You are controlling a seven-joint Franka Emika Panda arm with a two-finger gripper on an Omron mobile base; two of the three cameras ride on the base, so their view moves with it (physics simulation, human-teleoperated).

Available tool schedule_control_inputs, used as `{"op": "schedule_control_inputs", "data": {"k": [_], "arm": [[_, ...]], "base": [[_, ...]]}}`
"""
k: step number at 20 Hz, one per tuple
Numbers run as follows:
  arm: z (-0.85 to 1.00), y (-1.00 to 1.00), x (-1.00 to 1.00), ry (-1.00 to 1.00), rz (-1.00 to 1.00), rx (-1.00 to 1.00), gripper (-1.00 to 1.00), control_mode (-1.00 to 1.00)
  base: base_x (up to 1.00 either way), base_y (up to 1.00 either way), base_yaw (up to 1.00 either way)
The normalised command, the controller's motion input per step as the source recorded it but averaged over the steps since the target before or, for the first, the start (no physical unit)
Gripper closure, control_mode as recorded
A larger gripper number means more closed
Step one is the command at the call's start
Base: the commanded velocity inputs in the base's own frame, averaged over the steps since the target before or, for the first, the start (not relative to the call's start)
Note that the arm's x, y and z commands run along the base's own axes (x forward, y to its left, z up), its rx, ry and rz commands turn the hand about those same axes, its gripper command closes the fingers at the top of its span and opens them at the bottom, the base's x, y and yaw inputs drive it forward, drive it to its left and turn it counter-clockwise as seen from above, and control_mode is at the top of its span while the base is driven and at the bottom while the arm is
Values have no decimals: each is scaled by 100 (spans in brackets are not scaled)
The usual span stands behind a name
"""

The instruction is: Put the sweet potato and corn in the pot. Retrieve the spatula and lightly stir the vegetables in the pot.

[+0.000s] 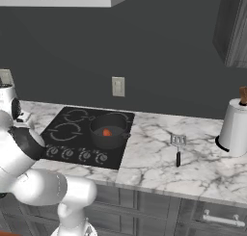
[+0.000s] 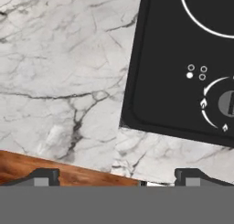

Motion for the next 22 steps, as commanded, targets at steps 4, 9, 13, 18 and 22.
{"op": "schedule_control_inputs", "data": {"k": [4,9,13,18,22], "arm": [[-11,53,10,0,2,0,-100,-100],[-23,77,12,2,3,0,-100,-100],[-28,87,11,0,2,0,-100,-100],[-2,67,5,-1,3,0,-100,-100],[14,20,2,-3,0,0,-100,-100]], "base": [[0,0,0],[0,0,0],[0,0,0],[0,0,0],[0,0,0]]}}
